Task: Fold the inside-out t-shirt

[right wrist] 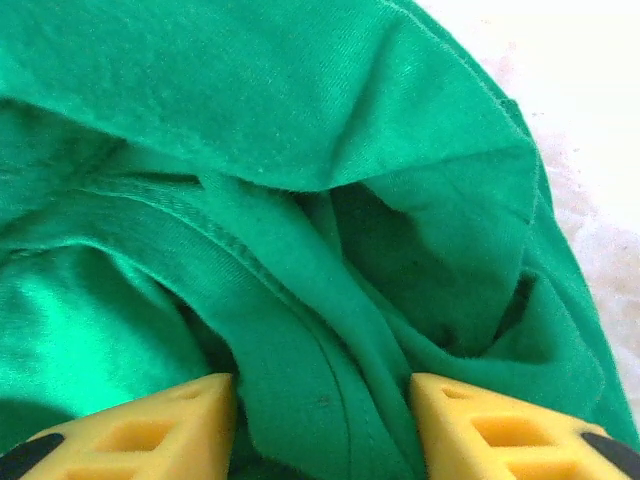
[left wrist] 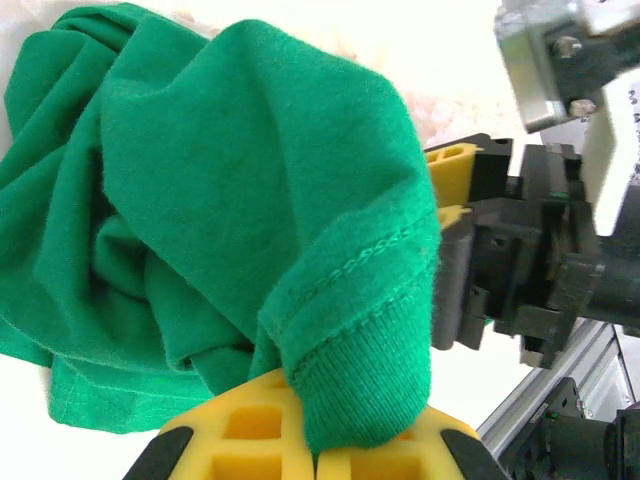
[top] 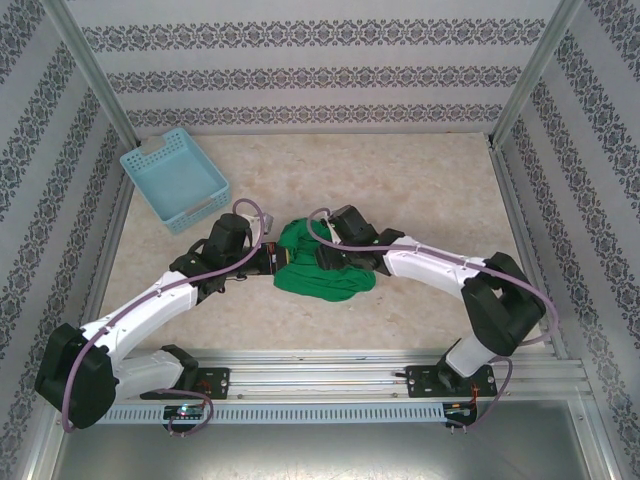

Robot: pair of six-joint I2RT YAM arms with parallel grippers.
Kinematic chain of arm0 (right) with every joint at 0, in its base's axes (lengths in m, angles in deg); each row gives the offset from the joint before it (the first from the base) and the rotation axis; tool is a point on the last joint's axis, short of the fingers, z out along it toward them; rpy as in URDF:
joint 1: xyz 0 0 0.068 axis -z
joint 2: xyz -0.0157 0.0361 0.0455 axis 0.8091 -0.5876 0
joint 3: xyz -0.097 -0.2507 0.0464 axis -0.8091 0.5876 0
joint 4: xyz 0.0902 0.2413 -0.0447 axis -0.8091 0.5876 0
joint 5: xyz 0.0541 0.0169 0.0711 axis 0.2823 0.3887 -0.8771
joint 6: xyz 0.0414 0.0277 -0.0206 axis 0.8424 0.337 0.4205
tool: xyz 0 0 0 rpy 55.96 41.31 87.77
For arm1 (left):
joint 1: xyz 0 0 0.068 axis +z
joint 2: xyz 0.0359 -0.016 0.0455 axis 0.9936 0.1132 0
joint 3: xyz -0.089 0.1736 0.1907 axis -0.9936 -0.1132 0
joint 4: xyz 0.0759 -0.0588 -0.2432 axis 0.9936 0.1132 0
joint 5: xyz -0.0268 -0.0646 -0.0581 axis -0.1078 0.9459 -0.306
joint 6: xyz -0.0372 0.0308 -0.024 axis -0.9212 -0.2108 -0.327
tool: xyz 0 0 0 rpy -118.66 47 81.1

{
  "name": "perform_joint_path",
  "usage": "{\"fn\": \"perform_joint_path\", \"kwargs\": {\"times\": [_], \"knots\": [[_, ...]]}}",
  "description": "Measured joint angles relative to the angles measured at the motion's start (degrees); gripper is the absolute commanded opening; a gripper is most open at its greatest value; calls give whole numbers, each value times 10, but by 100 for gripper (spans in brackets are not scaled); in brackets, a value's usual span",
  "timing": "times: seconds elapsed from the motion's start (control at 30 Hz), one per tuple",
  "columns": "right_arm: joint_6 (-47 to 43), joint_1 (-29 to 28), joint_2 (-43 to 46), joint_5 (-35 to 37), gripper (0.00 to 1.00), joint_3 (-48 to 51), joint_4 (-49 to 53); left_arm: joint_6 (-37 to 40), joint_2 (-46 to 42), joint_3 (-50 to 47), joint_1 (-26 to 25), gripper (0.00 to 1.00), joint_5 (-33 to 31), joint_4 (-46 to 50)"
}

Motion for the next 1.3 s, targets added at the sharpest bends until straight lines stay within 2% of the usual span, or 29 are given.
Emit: {"fn": "perform_joint_path", "kwargs": {"times": [0.1, 0.27, 0.43, 0.57, 0.67, 0.8, 1.03, 1.17, 1.3], "knots": [[-10, 0, -9, 18, 0, -15, 20, 1, 0, 0, 0, 0, 0, 0], [-33, 2, 27, 76, 0, -30, 54, 34, 0, 45, 0, 0, -33, 50], [-49, 45, 227, 108, 0, -19, 67, 88, -10, 172, 12, 0, -86, 103], [-22, 131, 369, 71, 0, -19, 45, 114, -33, 252, 16, 0, -102, 103], [-3, 143, 414, 37, 0, -12, 21, 122, -55, 266, 14, 0, -85, 83], [22, 143, 436, 19, 0, 67, -26, 121, -27, 260, 15, 0, -80, 85], [70, 144, 345, 6, 0, 196, -29, 116, 178, 217, 17, 0, -78, 170], [75, 144, 316, -17, 0, 199, -19, 114, 196, 233, 19, 0, -77, 229], [31, 152, 316, -17, 0, 103, 38, 110, 197, 348, 27, 0, -80, 243]]}}
